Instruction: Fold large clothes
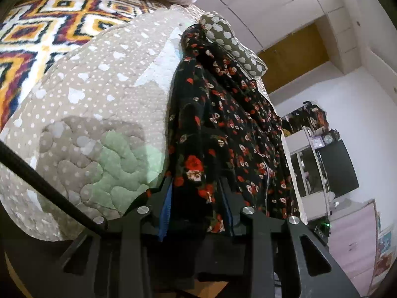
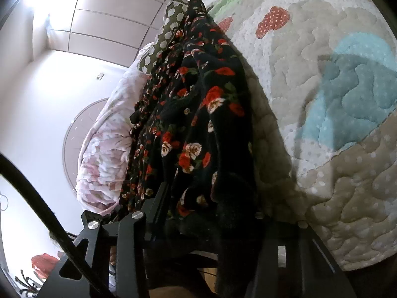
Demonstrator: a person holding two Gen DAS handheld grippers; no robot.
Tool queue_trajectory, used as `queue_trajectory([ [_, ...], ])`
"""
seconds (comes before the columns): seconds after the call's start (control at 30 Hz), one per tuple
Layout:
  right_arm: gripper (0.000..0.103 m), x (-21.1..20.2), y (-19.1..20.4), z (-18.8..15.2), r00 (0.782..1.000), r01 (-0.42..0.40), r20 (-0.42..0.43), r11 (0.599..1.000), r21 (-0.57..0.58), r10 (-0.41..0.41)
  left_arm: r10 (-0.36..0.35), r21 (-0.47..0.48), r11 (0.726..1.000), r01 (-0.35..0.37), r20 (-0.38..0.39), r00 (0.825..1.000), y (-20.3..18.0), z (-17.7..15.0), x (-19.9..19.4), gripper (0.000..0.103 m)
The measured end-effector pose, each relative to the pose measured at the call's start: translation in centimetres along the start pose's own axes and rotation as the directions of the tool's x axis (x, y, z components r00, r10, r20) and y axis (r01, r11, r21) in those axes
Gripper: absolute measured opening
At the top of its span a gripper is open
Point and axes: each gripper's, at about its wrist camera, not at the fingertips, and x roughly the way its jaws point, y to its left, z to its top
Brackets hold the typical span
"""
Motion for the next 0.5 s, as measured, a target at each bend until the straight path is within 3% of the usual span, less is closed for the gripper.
queue_trajectory([
  [0.17,0.049,0.1,-0.1,-0.2,1.000,-0.027,-0.004,1.000,0.007,0.027,-0.023,0.014,1.000,0.023,-0.002,1.000,-0.5,-0.5,0.3,0.050],
  [0.3,0.048,0.8,0.1,-0.4,1.000,-0.030,-0.007,1.000,0.005,0.030,0.002,0.040,0.999,-0.002,0.008,1.000,-1.5,-0.9,0.6,0.059],
  [0.4,0.048,1.2,0.5,-0.7,1.000,-0.007,-0.005,1.000,-0.010,0.007,0.044,0.066,0.997,-0.045,0.022,0.999,-2.3,-1.1,0.9,0.061],
  [0.47,0.045,1.5,1.2,-0.8,1.000,0.023,0.002,0.999,-0.036,-0.023,0.086,0.097,0.991,-0.088,0.029,0.996,-2.9,-1.3,1.0,0.055],
  [0.5,0.041,1.6,1.4,-0.9,0.999,0.037,0.007,0.998,-0.044,-0.036,0.117,0.103,0.987,-0.120,0.028,0.993,-3.0,-1.2,1.2,0.030],
])
